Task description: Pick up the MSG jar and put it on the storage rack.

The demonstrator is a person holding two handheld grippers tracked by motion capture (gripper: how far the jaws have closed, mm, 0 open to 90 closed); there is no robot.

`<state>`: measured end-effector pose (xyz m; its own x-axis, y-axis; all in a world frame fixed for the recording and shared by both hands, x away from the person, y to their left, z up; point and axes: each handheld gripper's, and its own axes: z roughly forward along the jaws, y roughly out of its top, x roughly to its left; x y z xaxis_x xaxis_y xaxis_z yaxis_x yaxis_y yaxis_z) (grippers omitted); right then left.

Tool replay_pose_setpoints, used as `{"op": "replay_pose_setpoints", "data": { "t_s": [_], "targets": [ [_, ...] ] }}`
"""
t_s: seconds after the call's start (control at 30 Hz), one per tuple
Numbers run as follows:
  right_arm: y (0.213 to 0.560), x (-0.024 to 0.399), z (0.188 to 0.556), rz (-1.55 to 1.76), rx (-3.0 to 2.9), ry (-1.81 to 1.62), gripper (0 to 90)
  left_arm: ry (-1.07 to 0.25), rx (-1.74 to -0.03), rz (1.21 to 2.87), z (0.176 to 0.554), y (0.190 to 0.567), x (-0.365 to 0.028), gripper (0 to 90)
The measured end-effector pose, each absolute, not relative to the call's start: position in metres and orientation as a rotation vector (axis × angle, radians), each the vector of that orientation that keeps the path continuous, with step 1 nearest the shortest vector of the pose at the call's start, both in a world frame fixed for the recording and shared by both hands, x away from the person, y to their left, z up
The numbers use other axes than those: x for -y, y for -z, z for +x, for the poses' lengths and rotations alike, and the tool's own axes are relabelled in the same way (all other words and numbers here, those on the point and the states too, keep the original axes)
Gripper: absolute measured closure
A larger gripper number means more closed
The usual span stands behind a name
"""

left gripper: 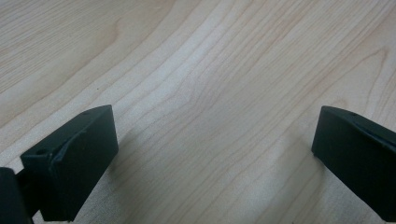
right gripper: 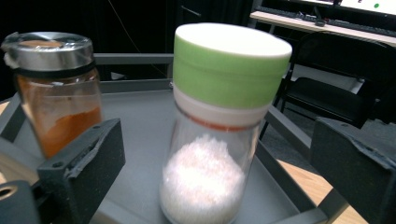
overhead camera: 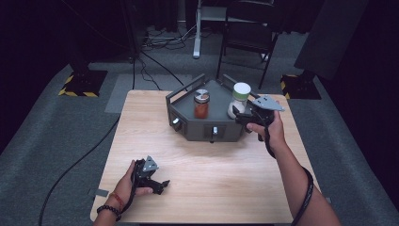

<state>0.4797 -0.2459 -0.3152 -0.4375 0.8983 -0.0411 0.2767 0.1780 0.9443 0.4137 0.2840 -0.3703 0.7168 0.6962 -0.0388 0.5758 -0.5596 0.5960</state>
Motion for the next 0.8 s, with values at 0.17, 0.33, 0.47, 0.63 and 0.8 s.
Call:
{"op": "replay_pose_setpoints", "data": {
  "t_s": [0.17,0.33,0.47,0.63,0.8],
  "targets": [
    [0.322,0.253,0.471,1.092,-1.846,-1.289,2.9,-0.269,-0.963,2.331,0.414,0.370,-0.284,0.2],
    [0.329,0.257,0.461,1.057,-1.884,-1.289,2.5,-0.269,-0.964,2.331,0.414,0.370,-0.284,0.3],
    [0.337,0.262,0.452,1.054,-1.901,-1.302,2.5,-0.269,-0.964,2.331,0.414,0.370,-0.284,0.3],
    [0.346,0.267,0.445,1.047,-1.940,-1.304,2.5,-0.269,-0.964,2.331,0.414,0.370,-0.284,0.3],
    [0.357,0.270,0.437,1.046,-1.966,-1.305,2.5,-0.269,-0.965,2.330,0.413,0.370,-0.284,0.3]
  ]
}}
